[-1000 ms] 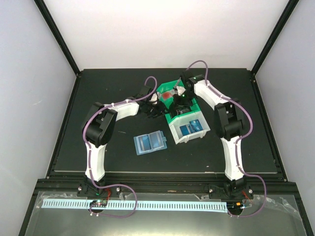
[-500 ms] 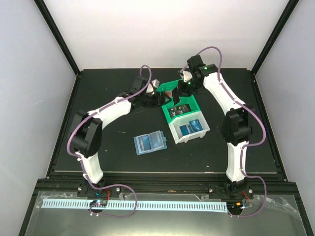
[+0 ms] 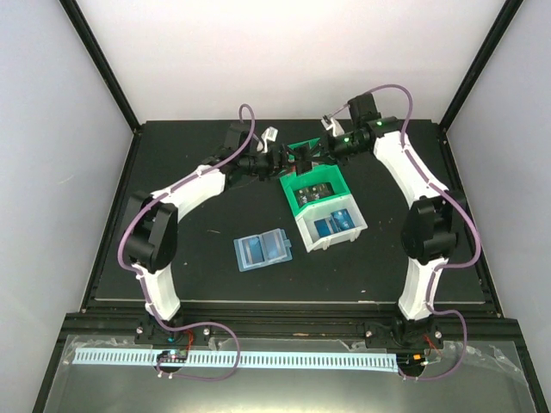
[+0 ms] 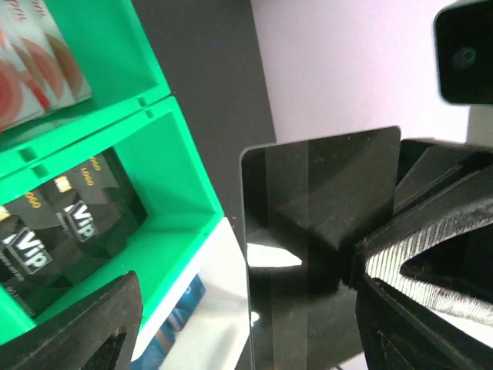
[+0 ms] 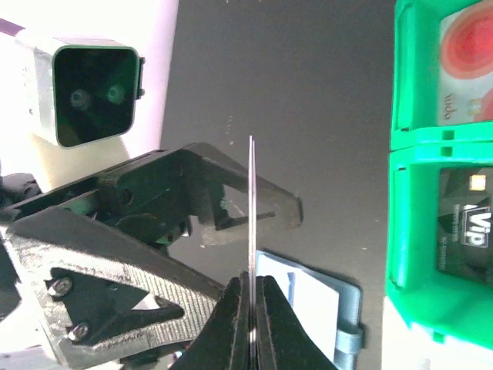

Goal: Put the credit cards into the card holder
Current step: Pick up the credit card from the storage box.

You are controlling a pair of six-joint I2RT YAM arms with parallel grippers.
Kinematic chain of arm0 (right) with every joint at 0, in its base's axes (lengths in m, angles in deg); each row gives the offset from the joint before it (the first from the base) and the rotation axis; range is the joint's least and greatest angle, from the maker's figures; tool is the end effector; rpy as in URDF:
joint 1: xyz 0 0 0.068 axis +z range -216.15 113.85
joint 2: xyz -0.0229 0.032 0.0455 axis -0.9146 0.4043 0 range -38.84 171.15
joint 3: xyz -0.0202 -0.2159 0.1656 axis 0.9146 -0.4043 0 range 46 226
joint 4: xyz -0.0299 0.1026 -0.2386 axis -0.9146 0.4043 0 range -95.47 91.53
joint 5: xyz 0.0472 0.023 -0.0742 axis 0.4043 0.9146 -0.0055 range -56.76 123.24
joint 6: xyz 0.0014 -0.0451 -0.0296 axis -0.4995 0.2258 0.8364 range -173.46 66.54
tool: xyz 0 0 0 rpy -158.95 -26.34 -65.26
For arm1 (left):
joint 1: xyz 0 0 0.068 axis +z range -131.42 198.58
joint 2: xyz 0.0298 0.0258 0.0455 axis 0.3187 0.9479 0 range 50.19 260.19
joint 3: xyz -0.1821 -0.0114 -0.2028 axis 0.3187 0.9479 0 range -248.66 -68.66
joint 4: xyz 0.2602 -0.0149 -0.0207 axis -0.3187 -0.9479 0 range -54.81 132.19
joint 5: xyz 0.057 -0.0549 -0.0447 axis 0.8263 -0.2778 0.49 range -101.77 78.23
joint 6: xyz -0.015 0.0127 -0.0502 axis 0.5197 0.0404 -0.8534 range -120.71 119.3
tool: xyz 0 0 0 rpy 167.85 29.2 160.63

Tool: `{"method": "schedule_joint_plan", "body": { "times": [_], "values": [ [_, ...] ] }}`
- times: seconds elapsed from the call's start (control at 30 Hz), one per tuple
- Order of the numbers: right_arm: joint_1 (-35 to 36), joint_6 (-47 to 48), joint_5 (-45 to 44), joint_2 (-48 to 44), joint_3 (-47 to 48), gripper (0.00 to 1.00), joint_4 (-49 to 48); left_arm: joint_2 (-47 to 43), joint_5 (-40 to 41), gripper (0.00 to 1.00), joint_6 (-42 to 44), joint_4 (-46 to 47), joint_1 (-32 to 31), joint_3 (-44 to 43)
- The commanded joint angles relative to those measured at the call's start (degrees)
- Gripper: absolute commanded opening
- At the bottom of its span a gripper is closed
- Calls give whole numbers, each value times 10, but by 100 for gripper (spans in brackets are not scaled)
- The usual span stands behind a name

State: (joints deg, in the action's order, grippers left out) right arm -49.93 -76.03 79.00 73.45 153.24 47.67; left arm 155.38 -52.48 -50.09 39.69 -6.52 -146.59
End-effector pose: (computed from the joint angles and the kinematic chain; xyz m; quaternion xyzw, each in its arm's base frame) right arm 0.3976 0.1423 0.3120 -0.0574 0.8906 0.4365 0.1140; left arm 0.3723 -0.2000 0.2592 0.0001 0.8295 -0.5243 0.1924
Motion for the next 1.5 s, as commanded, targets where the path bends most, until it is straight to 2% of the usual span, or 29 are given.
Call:
{"method": "schedule_joint_plan", "body": {
  "times": [0.0, 0.1, 0.33, 0.47, 0.57, 0.63, 0.9, 1.03, 1.4, 1.47],
  "values": [
    [-9, -74, 114, -46, -60, 5, -117, 27, -71, 76, -60, 46, 0, -46],
    [-13, -122, 142, -64, -93, 5, -186, 32, -87, 66, -89, 79, 1, -43],
    [-27, -173, 156, -81, -140, 7, -245, 34, -116, 23, -143, 147, 9, -34],
    [-35, -185, 152, -89, -150, 16, -261, 32, -131, 9, -158, 171, 12, -31],
    [-40, -199, 150, -99, -164, 25, -286, 24, -139, 6, -160, 178, 16, -20],
    [-42, -211, 150, -105, -174, 27, -302, 14, -143, 6, -168, 189, 20, -11],
    [-43, -280, 132, -148, -254, 27, -411, -28, -166, 4, -251, 293, 40, 36],
    [-42, -284, 115, -164, -280, 26, -423, -51, -169, 2, -290, 335, 47, 52],
    [-32, -263, 121, -176, -289, 25, -397, -73, -181, 2, -302, 354, 48, 57],
    [-31, -277, 133, -191, -300, 31, -443, -74, -177, 2, -295, 345, 48, 61]
  ]
}}
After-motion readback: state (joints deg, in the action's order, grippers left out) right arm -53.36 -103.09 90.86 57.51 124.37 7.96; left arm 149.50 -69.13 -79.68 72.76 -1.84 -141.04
